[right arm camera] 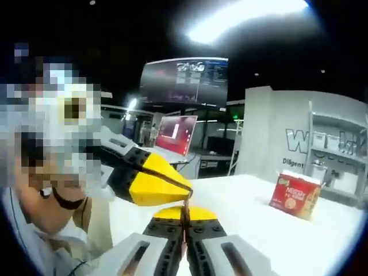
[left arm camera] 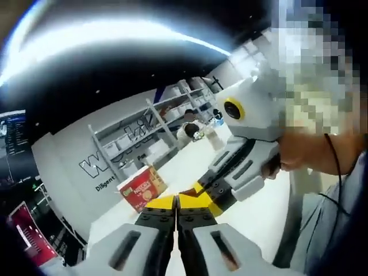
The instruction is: Tear open the coffee pouch, take out the coffee, and pour the coffee from the pouch into the cup
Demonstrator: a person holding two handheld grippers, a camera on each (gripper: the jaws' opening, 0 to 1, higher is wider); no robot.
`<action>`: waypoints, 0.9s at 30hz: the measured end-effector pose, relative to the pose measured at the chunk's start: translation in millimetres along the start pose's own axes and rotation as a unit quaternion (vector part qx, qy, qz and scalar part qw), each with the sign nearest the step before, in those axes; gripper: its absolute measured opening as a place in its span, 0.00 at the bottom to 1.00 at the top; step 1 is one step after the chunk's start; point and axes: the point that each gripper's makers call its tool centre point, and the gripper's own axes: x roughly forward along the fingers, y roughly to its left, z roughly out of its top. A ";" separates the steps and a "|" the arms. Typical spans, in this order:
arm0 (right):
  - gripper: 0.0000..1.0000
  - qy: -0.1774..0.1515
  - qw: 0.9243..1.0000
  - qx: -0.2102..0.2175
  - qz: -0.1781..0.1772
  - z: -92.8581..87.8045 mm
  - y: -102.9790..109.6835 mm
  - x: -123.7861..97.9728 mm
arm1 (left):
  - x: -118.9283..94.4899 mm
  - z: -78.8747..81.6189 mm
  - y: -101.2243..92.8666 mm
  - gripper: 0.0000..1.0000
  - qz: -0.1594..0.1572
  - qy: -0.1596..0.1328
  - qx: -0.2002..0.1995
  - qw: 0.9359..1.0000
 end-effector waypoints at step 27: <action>0.03 -0.034 0.999 0.014 0.025 8.9 4.8 -6.4 | -7.5 -0.6 5.4 0.02 -0.001 -0.007 0.000 1.000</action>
